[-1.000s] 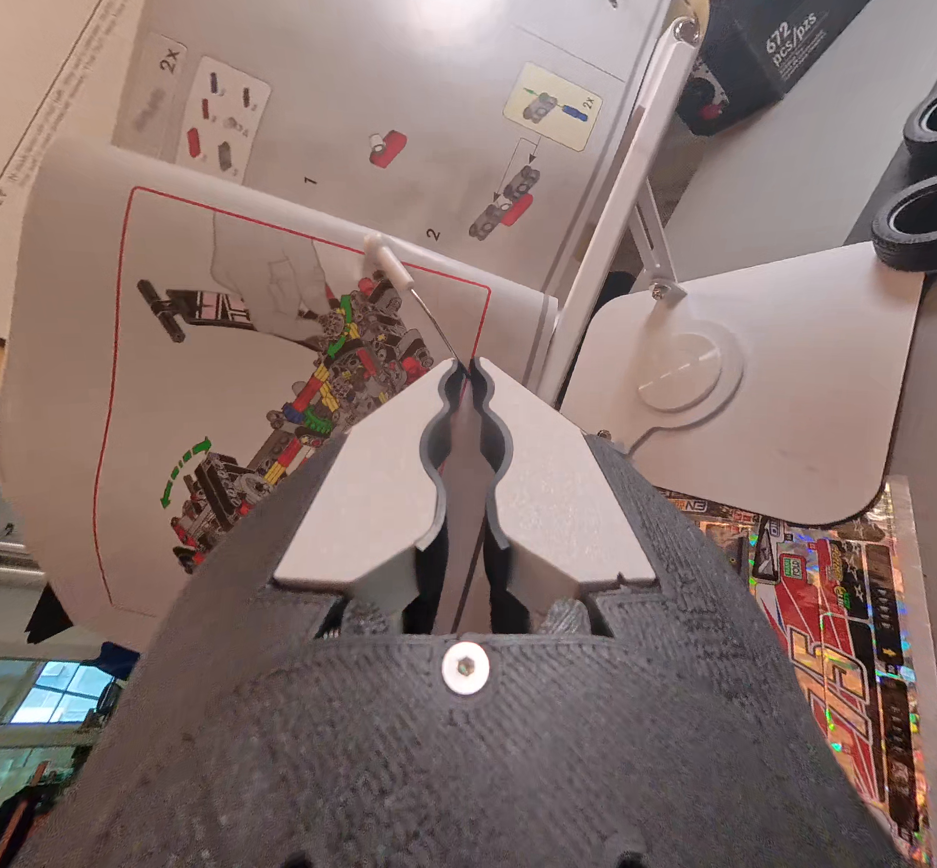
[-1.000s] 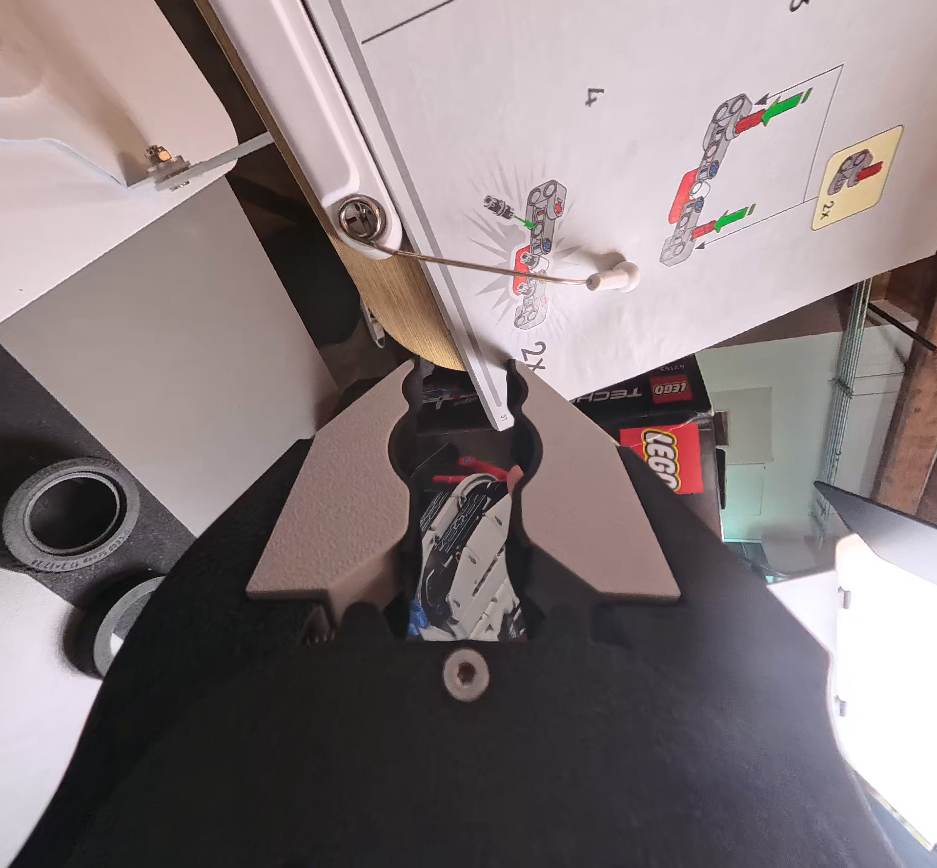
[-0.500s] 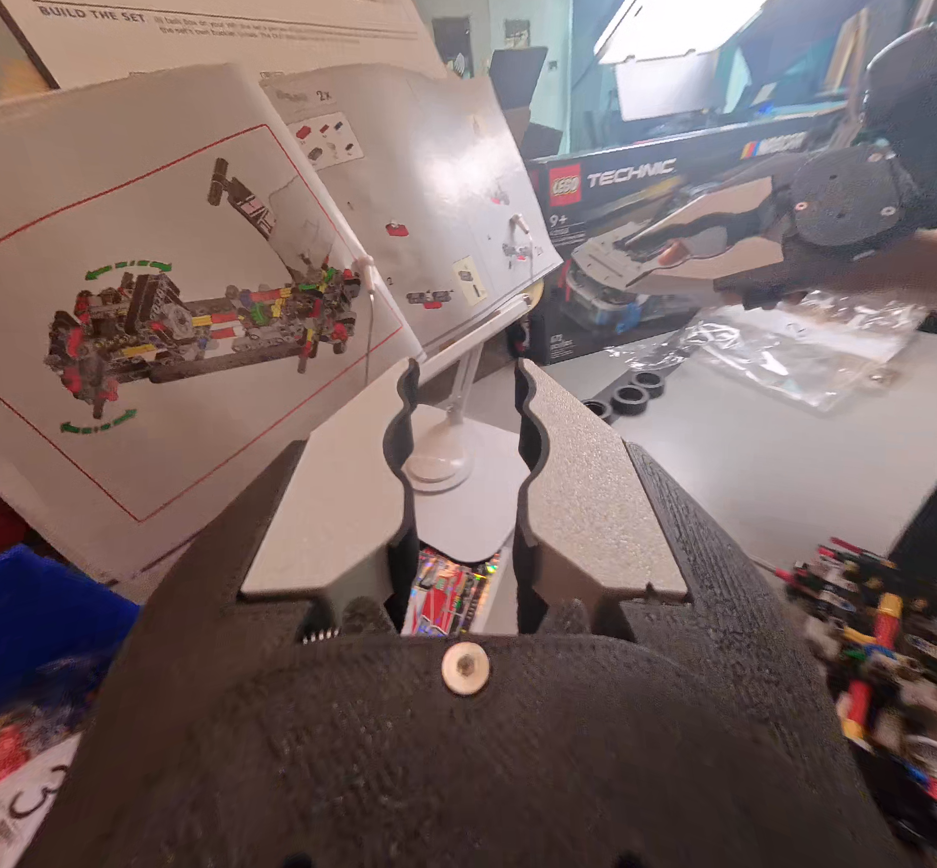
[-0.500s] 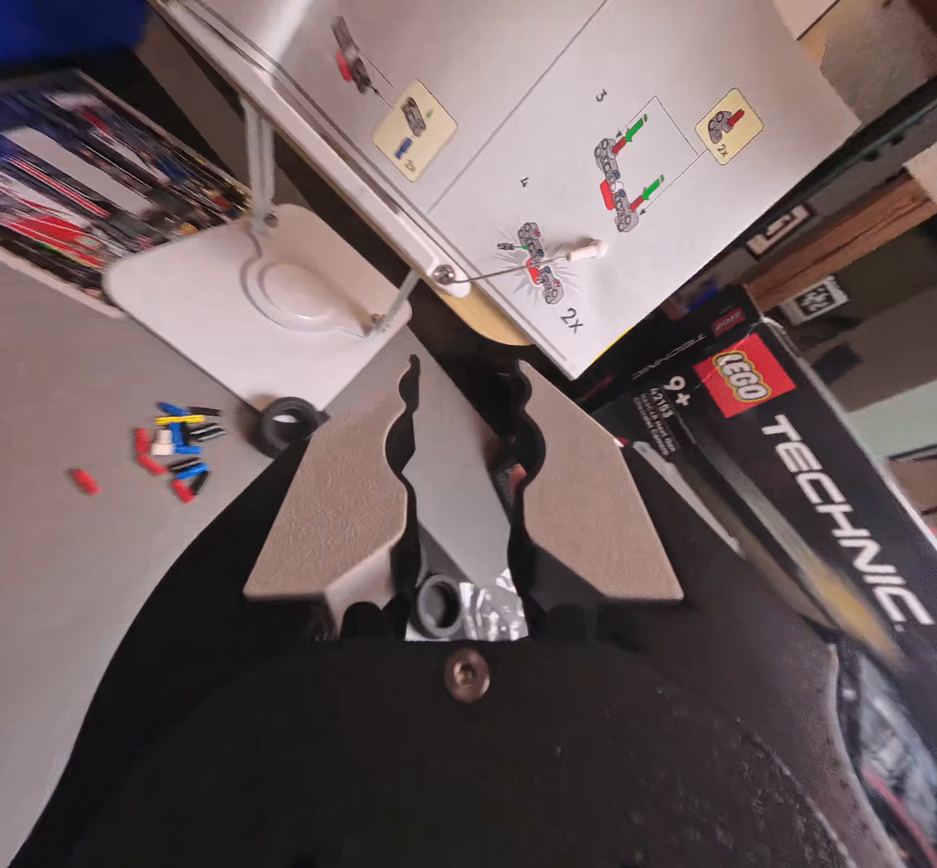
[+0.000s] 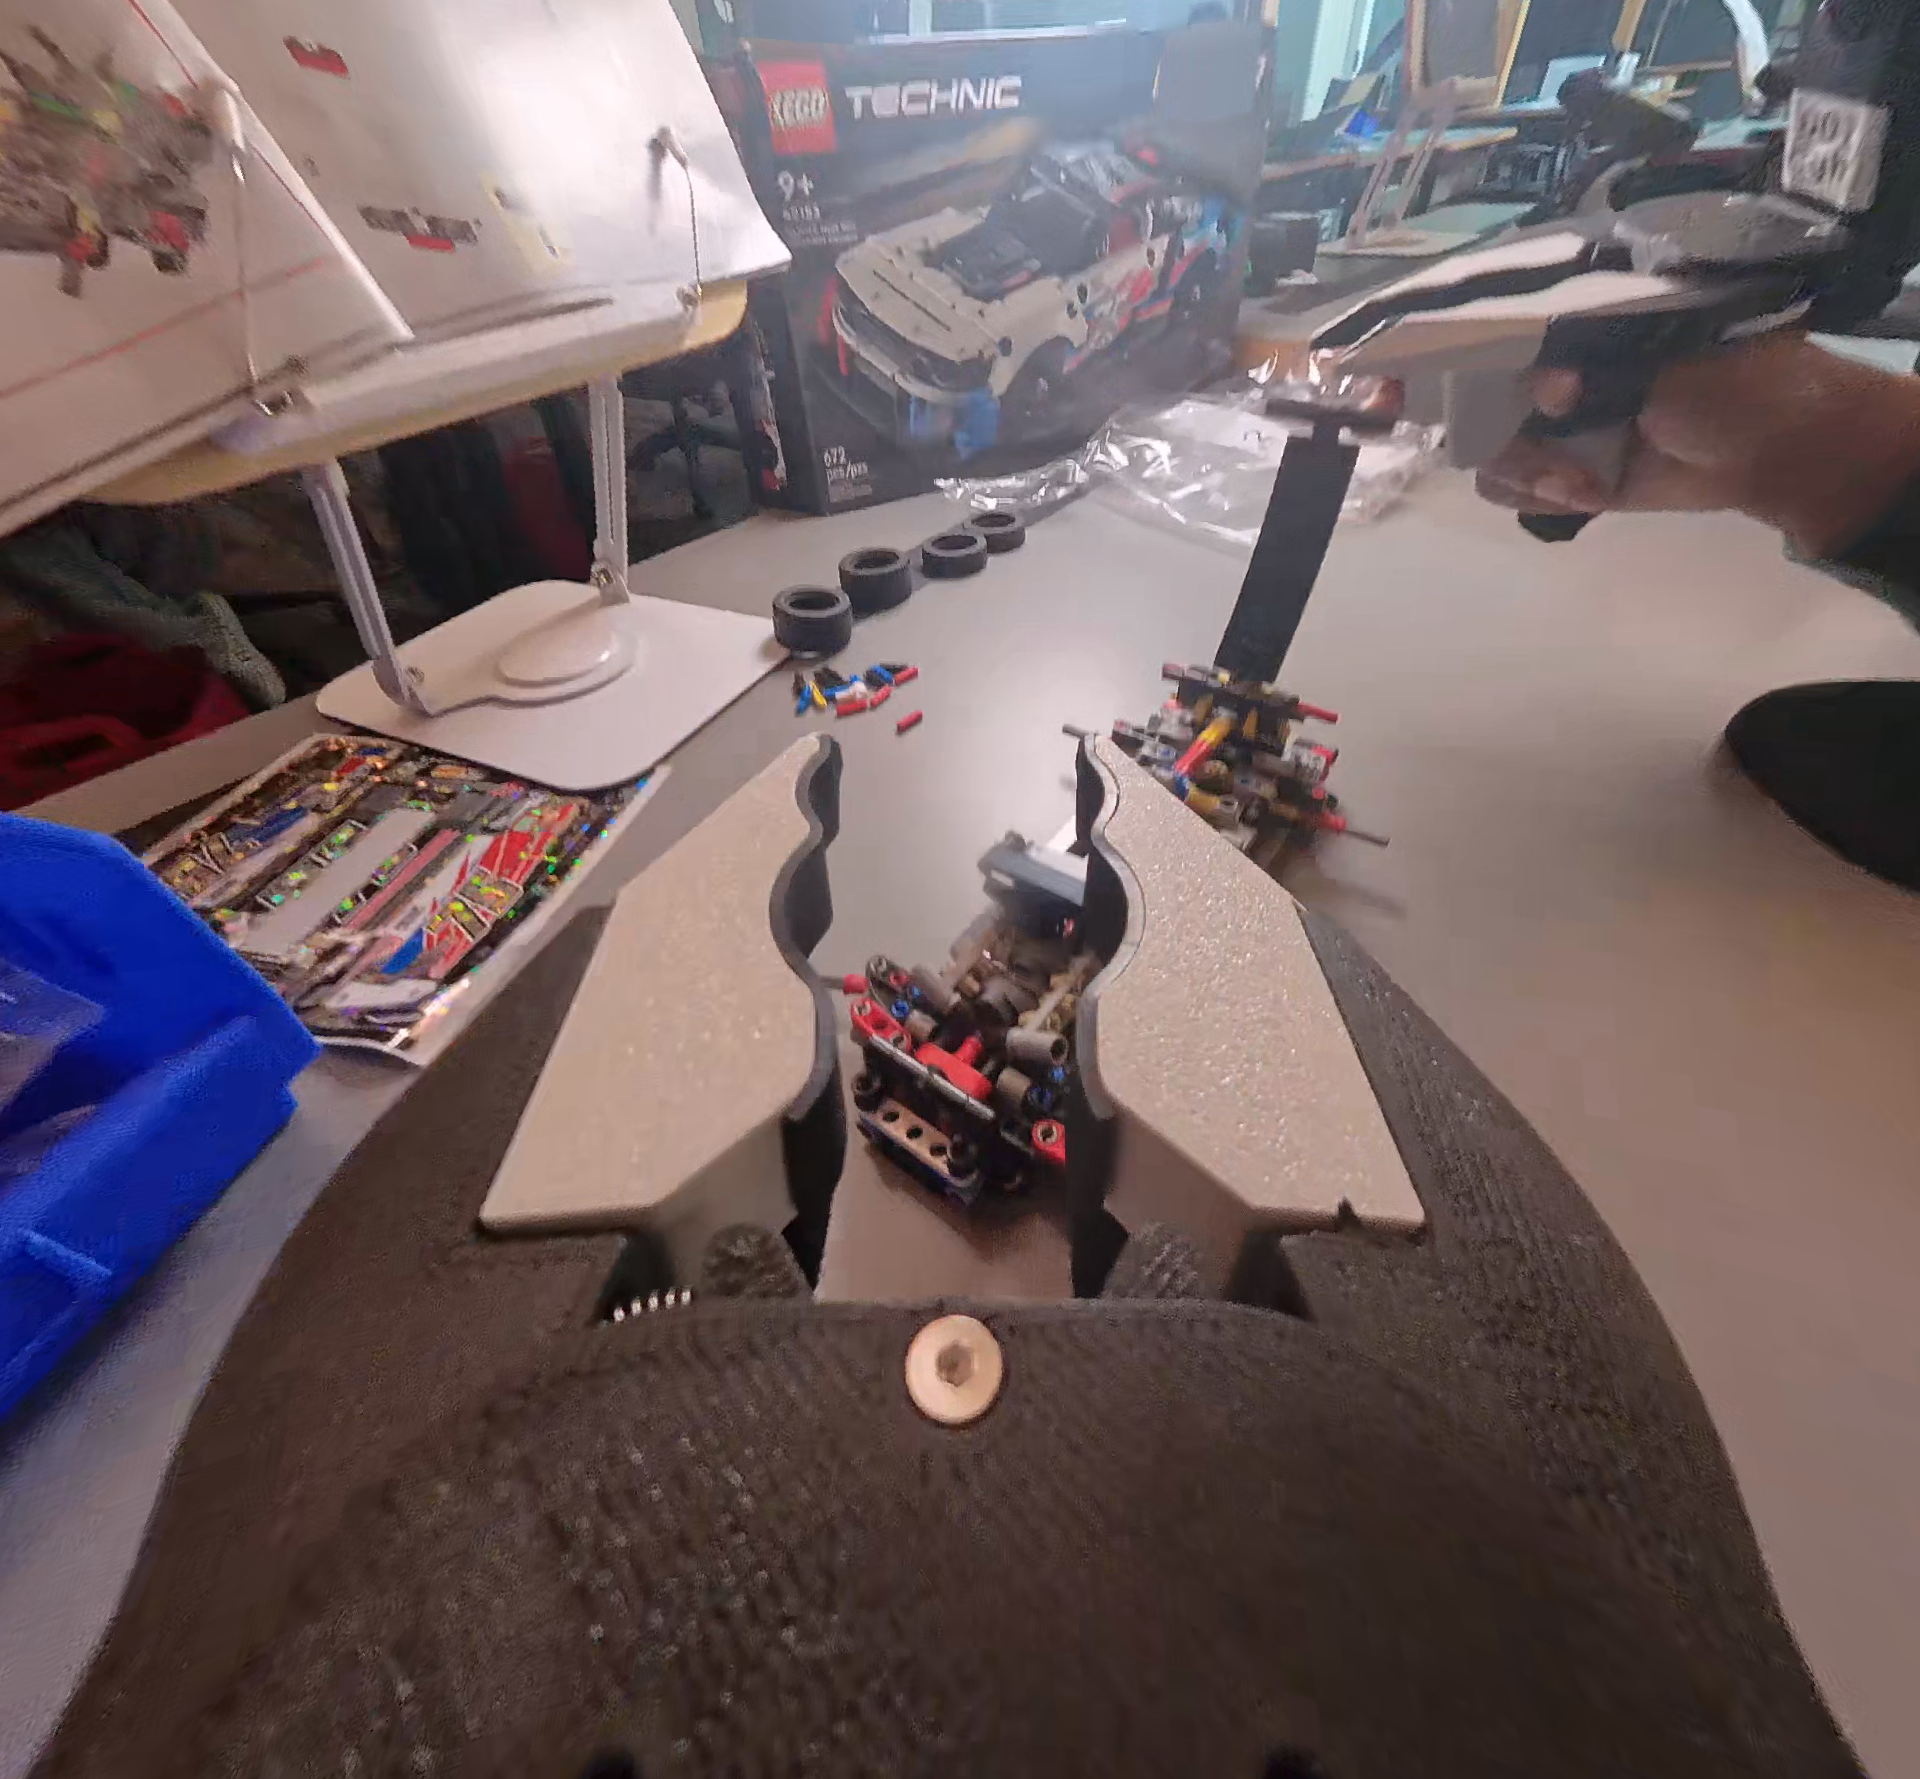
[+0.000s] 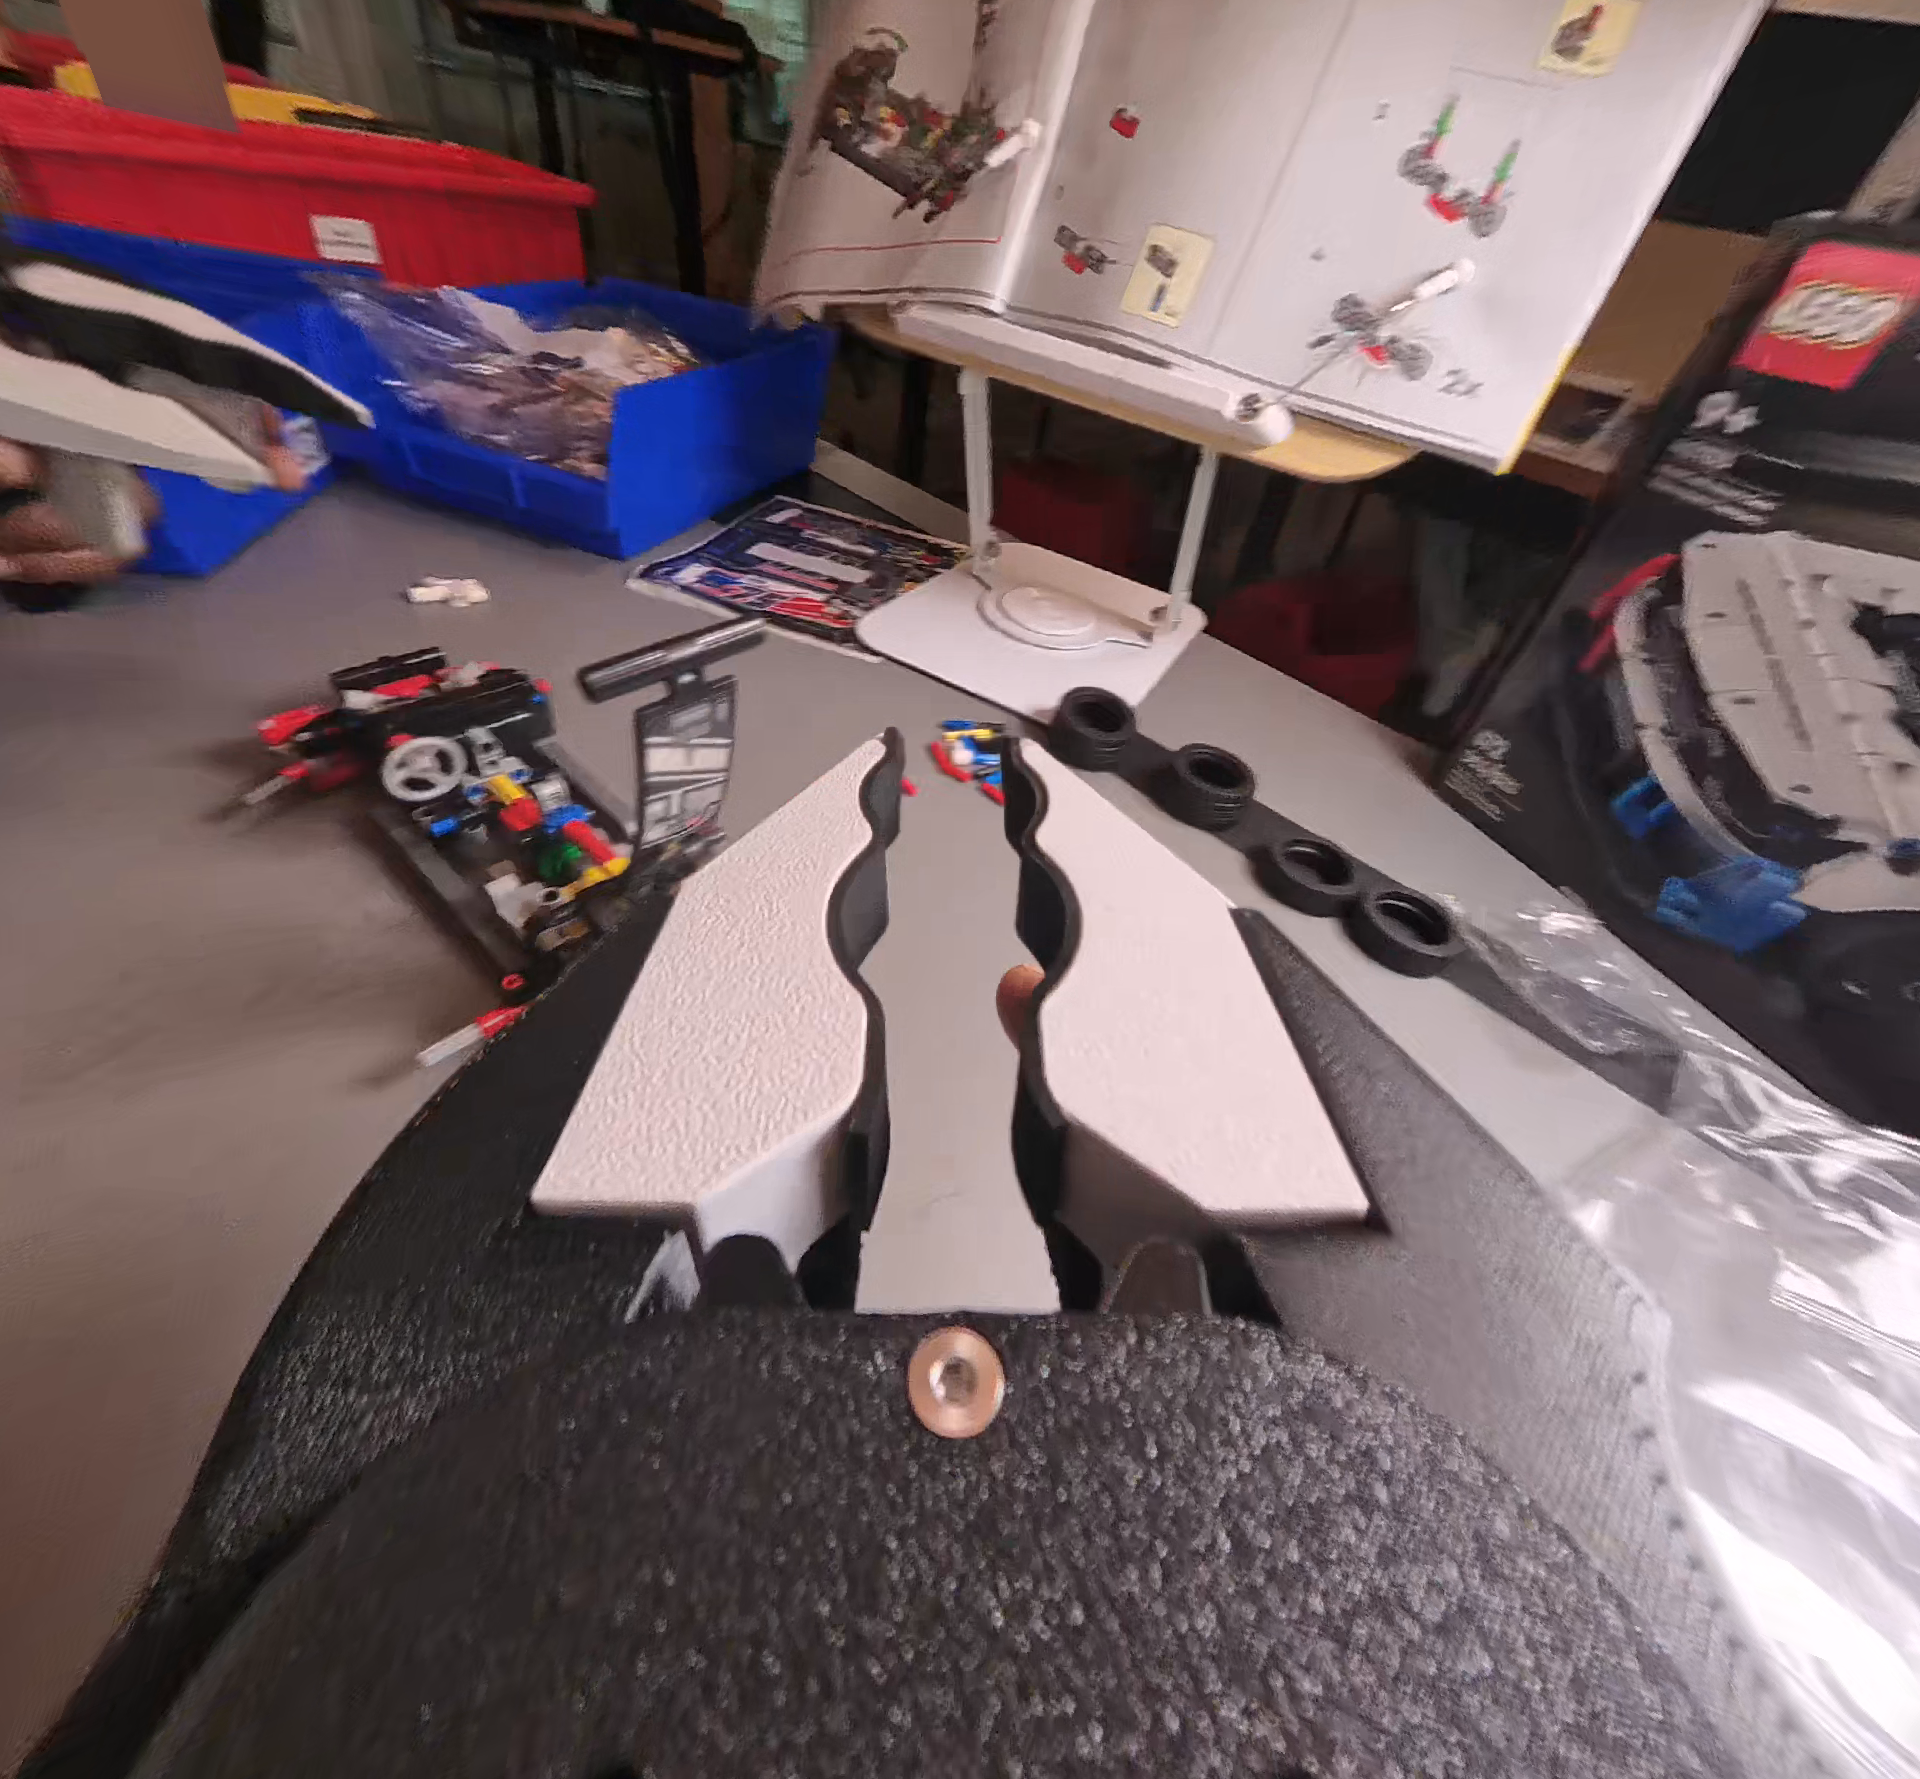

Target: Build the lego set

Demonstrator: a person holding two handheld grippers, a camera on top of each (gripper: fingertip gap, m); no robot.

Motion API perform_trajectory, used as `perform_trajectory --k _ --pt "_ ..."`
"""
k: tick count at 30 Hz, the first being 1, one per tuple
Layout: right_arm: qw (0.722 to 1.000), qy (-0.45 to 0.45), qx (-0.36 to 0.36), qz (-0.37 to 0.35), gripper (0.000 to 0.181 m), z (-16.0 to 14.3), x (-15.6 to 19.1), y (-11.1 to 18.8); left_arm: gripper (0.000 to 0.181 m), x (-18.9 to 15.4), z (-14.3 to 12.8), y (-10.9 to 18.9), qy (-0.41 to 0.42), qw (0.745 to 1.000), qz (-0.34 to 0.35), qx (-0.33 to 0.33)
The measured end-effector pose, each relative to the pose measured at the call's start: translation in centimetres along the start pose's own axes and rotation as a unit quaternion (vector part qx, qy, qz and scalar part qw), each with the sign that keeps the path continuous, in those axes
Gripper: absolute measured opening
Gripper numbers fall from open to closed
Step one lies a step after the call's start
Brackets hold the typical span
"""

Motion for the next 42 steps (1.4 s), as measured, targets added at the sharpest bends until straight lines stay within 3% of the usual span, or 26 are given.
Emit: perform_trajectory --k 2,6,18,28,36,42 --pt "0.995 -0.014 0.024 0.1 0.018 -1.4 2.5 0.5 0.044 -0.8 -2.3 -0.9 0.016 0.999 -0.03 0.027" --pt "0.987 0.008 0.042 0.156 0.02 -3.6 4.7 0.5 0.052 -0.9 -4.0 -1.4 -0.002 0.997 -0.048 0.067" --pt "0.988 0.051 0.051 0.14 0.027 -5.5 8.1 -1.5 0.051 -2.0 -4.9 -2.2 -0.048 0.993 -0.057 0.087" --pt "0.989 0.047 0.051 0.134 0.028 -6.1 8.3 -1.7 0.056 0.0 -2.9 -0.4 -0.024 0.999 -0.007 0.035" --pt "0.988 0.039 0.023 0.145 0.031 -5.5 8.3 -1.2 0.063 2.0 0.1 1.9 0.005 0.997 0.049 -0.064" --pt "0.987 0.002 -0.001 0.158 0.036 -4.7 7.9 -0.9 0.066 3.2 1.1 3.3 0.009 0.993 0.075 -0.095"
Point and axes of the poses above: each gripper's, where its closed fingertips meet, y back along the fingers, z out of its top, x = y × z across the jaws, the point moved 2 cm from there along y, back along the fingers, and after that the axes turned 12 degrees about -z, right-handed, at the moved point
